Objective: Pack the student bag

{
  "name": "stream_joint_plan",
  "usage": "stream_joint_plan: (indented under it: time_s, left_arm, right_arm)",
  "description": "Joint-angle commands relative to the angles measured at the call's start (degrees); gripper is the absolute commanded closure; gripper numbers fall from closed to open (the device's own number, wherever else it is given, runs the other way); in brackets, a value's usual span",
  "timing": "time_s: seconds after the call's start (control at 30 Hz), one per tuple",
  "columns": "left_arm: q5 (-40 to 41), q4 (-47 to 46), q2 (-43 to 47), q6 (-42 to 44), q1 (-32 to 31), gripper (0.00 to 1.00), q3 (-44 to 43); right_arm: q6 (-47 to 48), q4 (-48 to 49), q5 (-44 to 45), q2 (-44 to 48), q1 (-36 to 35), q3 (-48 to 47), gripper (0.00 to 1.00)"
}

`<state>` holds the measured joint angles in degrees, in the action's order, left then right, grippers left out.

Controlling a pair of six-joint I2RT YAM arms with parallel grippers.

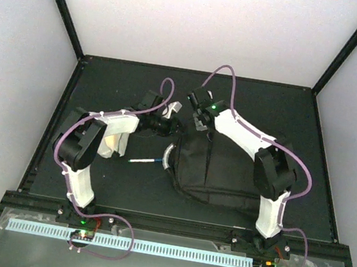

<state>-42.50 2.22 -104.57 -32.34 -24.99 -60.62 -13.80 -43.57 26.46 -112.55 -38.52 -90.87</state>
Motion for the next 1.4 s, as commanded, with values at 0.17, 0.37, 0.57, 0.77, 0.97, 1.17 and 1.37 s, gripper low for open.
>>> stream_joint_plan:
  time_s: [0.17,0.37,0.57,0.77,0.97,1.17,1.37]
  left_arm:
    - [-1.34,-1.81,-0.36,0.71,-0.28,0.99,-1.97]
    - [-1.77,-4.19,1.98,0.09,-0.38,0.99,0.61]
    - [-1.0,-2.34,2.02,1.43,-0.23,0.98,0.85]
    - [-1.43,-1.93,3.26,2.16,-0.29,0.98,1.12]
    - [-1.34,-1.12,3.84,2.52,-0.41,0.98,0.68]
    - [-1.22,-0.48,4.12,2.84,-0.49,0.98,0.68]
    - [-1.12,-0.03,4.29,3.11,-0.58,0.98,0.67]
  right_arm:
    - [-3.71,3.8,3.67,11.18,0.07,6.32,0.98]
    - [-13.44,-1.45,0.45,12.4,0.99,3.01,0.98]
    - [-15.2,1.29,3.95,17.21,1.0,6.74,0.98]
    - [-7.51,-1.24,-2.27,19.45,0.74,9.39,0.68]
    - [-6.22,-5.17,-2.89,26.25,-2.08,18.9,0.46]
    - [-9.43,-7.68,-3.58,30.41,-6.33,25.15,0.35]
    - [-12.0,-8.89,-0.96,27.25,-10.1,24.77,0.31]
